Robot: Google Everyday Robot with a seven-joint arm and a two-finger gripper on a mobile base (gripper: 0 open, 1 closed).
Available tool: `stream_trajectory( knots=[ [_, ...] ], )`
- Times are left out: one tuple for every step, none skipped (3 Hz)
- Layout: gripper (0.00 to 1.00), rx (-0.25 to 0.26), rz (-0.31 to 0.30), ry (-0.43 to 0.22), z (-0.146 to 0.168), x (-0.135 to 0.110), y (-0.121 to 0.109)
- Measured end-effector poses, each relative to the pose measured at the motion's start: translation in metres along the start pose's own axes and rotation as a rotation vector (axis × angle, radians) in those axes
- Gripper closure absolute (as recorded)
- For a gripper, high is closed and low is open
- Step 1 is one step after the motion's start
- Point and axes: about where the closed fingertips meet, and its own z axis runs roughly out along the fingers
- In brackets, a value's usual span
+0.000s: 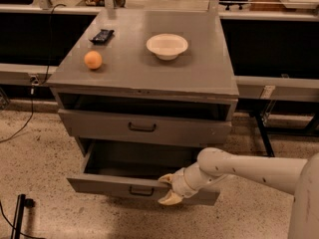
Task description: Open middle drawer
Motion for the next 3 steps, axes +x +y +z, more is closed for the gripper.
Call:
stream_trajectory(
  knots=[
    [0.63, -0.033, -0.009, -0.013, 0.006, -0.007, 0.009],
    [0.63, -0.033, -0.009, -0.013, 0.006, -0.008, 0.009],
    [0.44, -0.095, -0.033, -0.045, 0.017, -0.022, 0.023]
  ],
)
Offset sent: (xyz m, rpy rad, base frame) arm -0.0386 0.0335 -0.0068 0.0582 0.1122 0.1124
